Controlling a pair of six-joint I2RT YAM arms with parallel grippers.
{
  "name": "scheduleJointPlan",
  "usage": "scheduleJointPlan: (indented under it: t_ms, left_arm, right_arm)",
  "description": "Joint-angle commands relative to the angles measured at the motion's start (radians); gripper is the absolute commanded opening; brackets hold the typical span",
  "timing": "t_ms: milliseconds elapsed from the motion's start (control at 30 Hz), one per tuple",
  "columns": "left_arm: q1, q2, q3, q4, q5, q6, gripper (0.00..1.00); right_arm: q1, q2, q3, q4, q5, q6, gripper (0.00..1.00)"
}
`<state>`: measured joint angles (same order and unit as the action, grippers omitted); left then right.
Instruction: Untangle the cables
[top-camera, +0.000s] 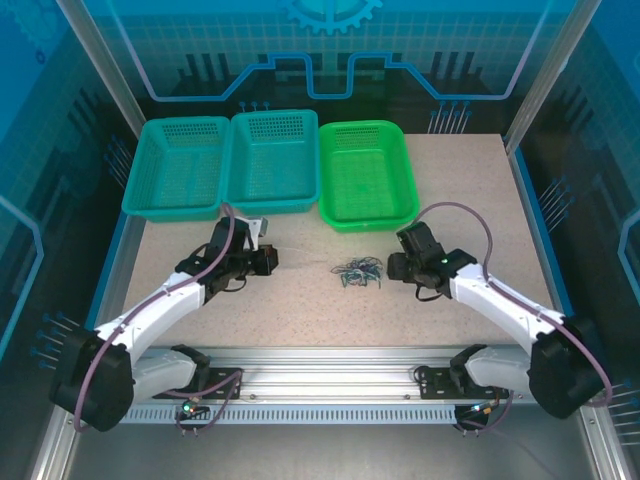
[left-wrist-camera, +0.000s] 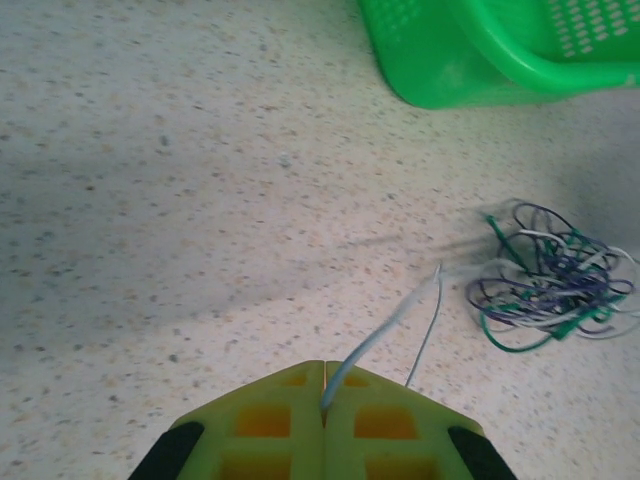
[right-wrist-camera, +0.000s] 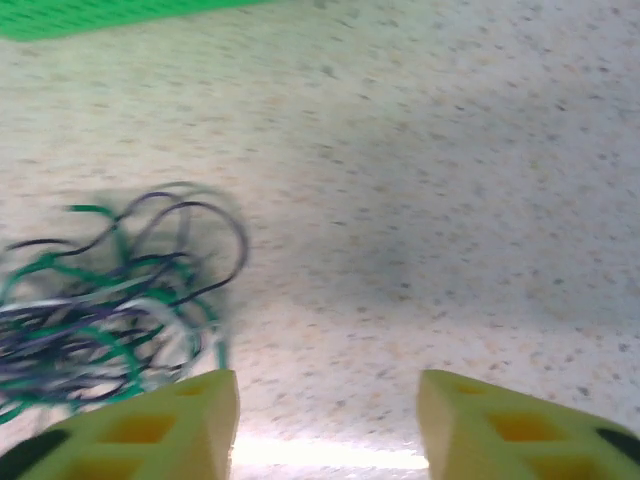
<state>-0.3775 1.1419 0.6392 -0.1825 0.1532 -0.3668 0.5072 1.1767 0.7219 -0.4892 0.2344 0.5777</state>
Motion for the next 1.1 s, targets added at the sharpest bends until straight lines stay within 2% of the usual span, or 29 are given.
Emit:
scheduleJointPlan:
  t_ms: [0,100,267,400,467,567,667,733,800,867,900,967,1033,1067]
  left_arm:
    - [-0.03,0.024,-0.013,0.044,0.082,0.008,0.0]
    - [-0.044,0.051,-0.003,0.031,0.059,0.008,0.0]
    - [-0.051,0.045,0.005,0.019,0.032,0.016,0.0]
    - [-0.052,0.005,0.013,-0.029,-0.037,0.026,0.0]
    - [-0.051,-0.032,0.01,-0.052,-0.098,0.025,0.0]
    - [-0.043,-0.093,0.012,-0.127,-0.253,-0.004,0.0]
    - [0.04,-0.152,0.01,-0.242,-0.373,-0.079,0.0]
    - [0.106,-0.18,-0.009,-0.268,-0.361,-0.097,0.0]
    - [0.123,-0.185,-0.027,-0.241,-0.307,-0.076,0.0]
    - [0.121,-0.167,-0.048,-0.169,-0.175,-0.054,0.0]
    - [0.119,-0.154,-0.057,-0.137,-0.126,-0.061,0.0]
    - [0.107,-0.117,-0.07,-0.084,-0.063,-0.075,0.0]
    - [0.086,-0.08,-0.069,-0.071,-0.066,-0.07,0.0]
    - [0.075,-0.061,-0.069,-0.071,-0.074,-0.065,0.04]
  right_arm:
    - [0.059,-0.023,0.041,0.029,-0.193,-0.137,0.68]
    - [0.158,0.056,0.151,-0.054,-0.061,-0.026,0.7]
    - [0.26,0.268,0.283,-0.108,0.101,0.288,0.8]
    - [0.286,0.43,0.327,-0.163,0.205,0.367,0.77]
    - [0.285,0.484,0.313,-0.158,0.224,0.365,0.7]
    - [0.253,0.494,0.276,-0.163,0.241,0.334,0.5]
    - [0.186,0.407,0.204,-0.166,0.268,0.297,0.34]
    - [0.144,0.332,0.164,-0.15,0.26,0.25,0.28]
    - [0.116,0.282,0.116,-0.133,0.242,0.202,0.2]
    - [0.091,0.26,0.102,-0.104,0.194,0.155,0.05]
    - [0.085,0.255,0.1,-0.09,0.174,0.131,0.0]
    - [0.08,0.246,0.111,-0.085,0.153,0.086,0.0]
    - [0.078,0.227,0.128,-0.094,0.149,0.05,0.0]
    - [0.078,0.211,0.133,-0.095,0.145,0.032,0.0]
